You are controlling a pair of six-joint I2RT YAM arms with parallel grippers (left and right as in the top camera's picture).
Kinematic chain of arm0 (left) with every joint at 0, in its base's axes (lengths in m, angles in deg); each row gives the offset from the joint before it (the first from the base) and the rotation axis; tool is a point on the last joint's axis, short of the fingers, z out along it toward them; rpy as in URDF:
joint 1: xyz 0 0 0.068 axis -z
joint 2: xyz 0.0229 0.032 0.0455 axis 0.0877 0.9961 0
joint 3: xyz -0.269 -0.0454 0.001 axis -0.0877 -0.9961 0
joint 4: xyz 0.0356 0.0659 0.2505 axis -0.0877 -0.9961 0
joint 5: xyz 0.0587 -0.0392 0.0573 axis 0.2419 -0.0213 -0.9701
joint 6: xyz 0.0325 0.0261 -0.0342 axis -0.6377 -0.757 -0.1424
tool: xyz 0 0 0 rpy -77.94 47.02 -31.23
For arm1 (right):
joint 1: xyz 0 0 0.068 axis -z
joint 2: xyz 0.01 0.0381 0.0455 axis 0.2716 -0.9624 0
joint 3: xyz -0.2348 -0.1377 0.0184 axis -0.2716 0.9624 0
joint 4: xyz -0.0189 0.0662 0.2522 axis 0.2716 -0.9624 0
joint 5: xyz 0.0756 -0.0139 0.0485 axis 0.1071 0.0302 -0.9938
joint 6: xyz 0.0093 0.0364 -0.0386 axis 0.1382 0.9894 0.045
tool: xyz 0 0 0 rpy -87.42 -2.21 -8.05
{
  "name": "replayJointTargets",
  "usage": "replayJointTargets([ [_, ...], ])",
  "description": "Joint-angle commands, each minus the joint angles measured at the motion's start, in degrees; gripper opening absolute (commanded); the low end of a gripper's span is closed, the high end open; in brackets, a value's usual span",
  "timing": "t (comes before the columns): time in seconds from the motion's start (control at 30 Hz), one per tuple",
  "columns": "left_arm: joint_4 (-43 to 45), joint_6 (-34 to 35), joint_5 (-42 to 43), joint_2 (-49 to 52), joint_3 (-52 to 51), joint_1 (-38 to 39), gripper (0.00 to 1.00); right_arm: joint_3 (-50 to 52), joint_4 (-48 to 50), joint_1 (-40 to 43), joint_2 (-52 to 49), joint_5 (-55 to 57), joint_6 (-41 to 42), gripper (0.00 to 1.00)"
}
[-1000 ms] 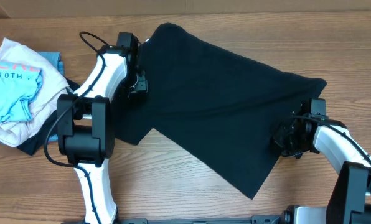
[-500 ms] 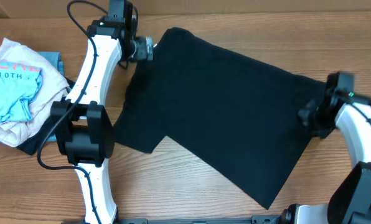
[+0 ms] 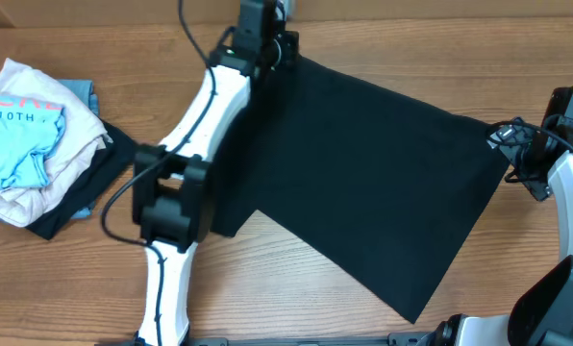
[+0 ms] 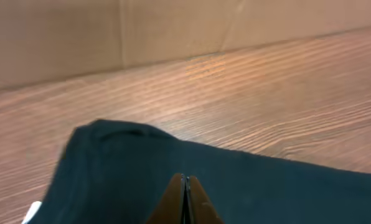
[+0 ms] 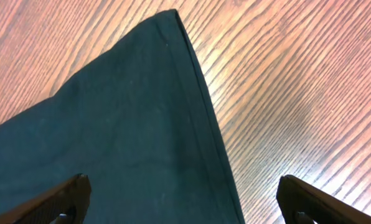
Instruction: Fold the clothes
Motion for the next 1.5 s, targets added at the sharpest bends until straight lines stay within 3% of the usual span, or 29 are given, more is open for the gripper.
replayJointTargets([
  [0.0,4.2,-0.2,-2.7,8.1,0.9,0.2,0.04,-1.3,0.3,-0.1,0.3,1.0,-0.3,1.00],
  [0.17,7.2,-0.2,-3.2,13.7,0.9,0.0,0.04,-1.3,0.3,-0.1,0.3,1.0,-0.3,1.00],
  [0.57,9.5,-0.2,-5.7,16.7,0.9,-0.7,0.04,-1.3,0.3,-0.1,0.3,1.0,-0.3,1.00],
  [1.0,-26.4,2.9,-6.2,1.0,0.9,-0.7,0.04,-1.3,0.3,-0.1,0.3,1.0,-0.3,1.00],
  [1.1,-19.9,3.9,-6.2,-1.6,2.5,-0.6,0.04,-1.3,0.3,-0.1,0.3,1.0,-0.3,1.00],
  [1.23,-9.3,3.9,-6.4,-0.3,2.4,-0.6,0.12,-1.3,0.3,-0.1,0.3,1.0,-0.3,1.00],
  [1.3,-3.2,3.8,-6.4,2.0,2.4,-0.6,0.45,-1.3,0.3,-0.1,0.3,1.0,-0.3,1.00],
  [1.37,2.9,2.1,-6.3,4.2,2.4,-0.6,0.56,-1.3,0.3,-0.1,0.3,1.0,-0.3,1.00],
  [1.47,10.3,-1.9,-6.4,8.6,2.4,-0.7,0.64,-1.3,0.3,-0.1,0.3,1.0,-0.3,1.00],
])
